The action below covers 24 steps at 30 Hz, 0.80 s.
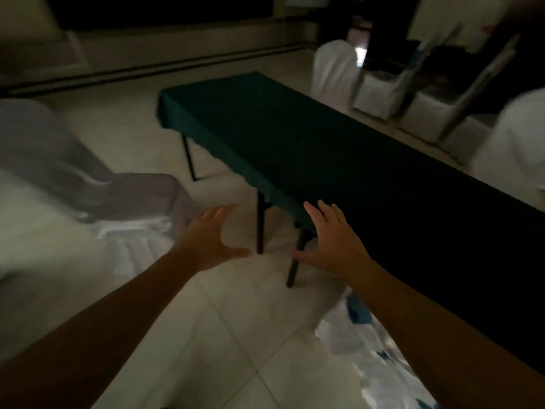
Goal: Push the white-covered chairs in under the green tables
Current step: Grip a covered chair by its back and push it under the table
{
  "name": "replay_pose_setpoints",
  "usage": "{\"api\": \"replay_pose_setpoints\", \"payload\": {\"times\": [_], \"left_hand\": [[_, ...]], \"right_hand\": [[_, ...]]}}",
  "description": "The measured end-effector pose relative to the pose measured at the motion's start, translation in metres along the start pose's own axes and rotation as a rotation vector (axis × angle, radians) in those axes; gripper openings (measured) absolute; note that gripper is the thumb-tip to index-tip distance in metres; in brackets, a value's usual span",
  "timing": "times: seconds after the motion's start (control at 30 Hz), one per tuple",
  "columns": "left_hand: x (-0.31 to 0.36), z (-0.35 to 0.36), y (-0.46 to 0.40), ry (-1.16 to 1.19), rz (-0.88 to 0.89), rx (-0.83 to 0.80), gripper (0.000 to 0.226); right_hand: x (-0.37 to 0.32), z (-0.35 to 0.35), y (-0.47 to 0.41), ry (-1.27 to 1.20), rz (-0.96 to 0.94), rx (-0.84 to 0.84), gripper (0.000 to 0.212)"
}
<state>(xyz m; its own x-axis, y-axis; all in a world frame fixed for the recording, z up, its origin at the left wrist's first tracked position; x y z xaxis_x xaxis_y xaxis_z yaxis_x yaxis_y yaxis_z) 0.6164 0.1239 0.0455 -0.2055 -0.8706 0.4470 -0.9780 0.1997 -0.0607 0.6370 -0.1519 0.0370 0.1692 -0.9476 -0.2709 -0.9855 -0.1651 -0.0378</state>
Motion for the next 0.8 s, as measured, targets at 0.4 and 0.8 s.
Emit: {"api": "replay_pose_setpoints", "payload": {"times": [0.4, 0.8], "left_hand": [[-0.330, -0.198, 0.188, -0.026, -0.379, 0.383, 0.118], [-0.574, -0.365, 0.252, -0.115, -0.536, 0.515, 0.110]], "right_hand": [[-0.424, 0.090, -0.081, 0.022, -0.493, -0.105, 0.114], [-0.750, 0.156, -0.162, -0.123, -0.653, -0.056, 0.107]]}}
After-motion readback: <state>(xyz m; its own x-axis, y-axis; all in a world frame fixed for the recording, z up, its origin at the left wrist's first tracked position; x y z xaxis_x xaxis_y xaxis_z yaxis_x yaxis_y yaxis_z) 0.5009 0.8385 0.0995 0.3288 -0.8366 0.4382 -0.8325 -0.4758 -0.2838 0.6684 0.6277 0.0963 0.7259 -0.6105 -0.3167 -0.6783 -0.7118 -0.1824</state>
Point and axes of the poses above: each hand's wrist, its own y-axis away from the middle knuckle, its own z-axis out of the palm, x = y × z, the point moved 5 cm from there along -y, towards the middle knuckle, and after that the axes turned 4 degrees about z, right-handed, at the moved point
